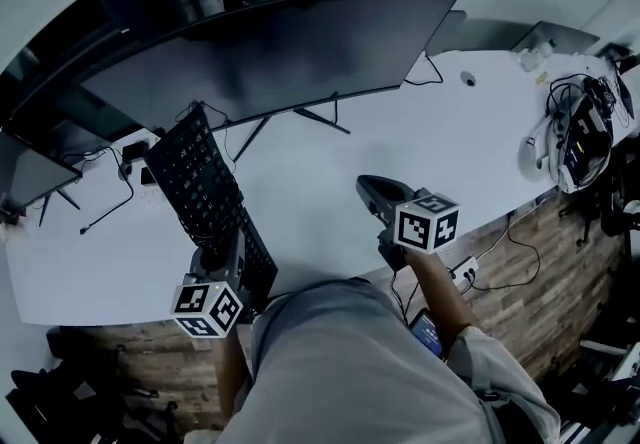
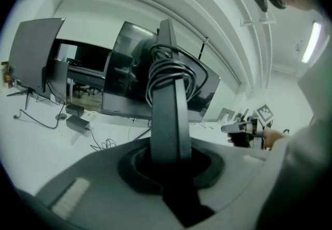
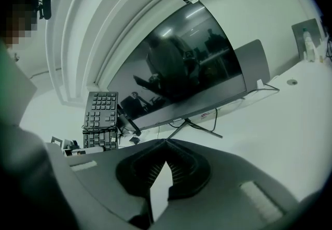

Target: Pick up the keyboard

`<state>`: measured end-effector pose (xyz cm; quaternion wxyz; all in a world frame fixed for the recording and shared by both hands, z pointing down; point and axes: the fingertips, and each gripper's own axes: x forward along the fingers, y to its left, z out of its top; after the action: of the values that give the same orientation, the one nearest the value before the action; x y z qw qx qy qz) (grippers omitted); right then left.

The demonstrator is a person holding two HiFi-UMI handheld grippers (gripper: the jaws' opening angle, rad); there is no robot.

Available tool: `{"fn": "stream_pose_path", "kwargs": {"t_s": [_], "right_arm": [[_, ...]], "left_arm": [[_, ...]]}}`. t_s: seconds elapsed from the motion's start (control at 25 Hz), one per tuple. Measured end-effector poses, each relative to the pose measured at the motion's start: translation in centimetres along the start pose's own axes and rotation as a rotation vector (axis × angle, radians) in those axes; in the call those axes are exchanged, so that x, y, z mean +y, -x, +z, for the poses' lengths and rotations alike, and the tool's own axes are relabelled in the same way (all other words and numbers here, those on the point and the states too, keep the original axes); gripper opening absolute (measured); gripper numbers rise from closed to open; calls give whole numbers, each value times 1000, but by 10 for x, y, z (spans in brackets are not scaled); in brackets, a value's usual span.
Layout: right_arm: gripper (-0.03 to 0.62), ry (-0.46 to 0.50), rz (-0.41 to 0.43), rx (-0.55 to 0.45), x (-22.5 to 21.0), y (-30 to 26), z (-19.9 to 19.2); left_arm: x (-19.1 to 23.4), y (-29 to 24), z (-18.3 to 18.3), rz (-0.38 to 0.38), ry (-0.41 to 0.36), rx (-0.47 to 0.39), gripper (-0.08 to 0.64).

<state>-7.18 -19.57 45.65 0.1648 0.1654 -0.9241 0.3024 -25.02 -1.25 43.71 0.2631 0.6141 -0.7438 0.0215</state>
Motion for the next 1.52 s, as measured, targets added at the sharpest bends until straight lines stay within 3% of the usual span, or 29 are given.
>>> {"fn": "stream_pose_path", "kwargs": {"t_s": [0.44,0.84,1.0,1.52], "right_arm": [[-5,130,-8,-22,24,5,37],[-5,157,-35,-43,33,10,48],[-5,188,-37,-22,30,14,49],[-5,246,4,-40,46,22,50]], "left_arm": [[4,-12,13,-40,-42,-27,0],[3,-20,21,-84,-65,-69,0],[-4,-26,21,-105,-40,-96,0],[-12,-6,37,-23,-41,-177,0]]}}
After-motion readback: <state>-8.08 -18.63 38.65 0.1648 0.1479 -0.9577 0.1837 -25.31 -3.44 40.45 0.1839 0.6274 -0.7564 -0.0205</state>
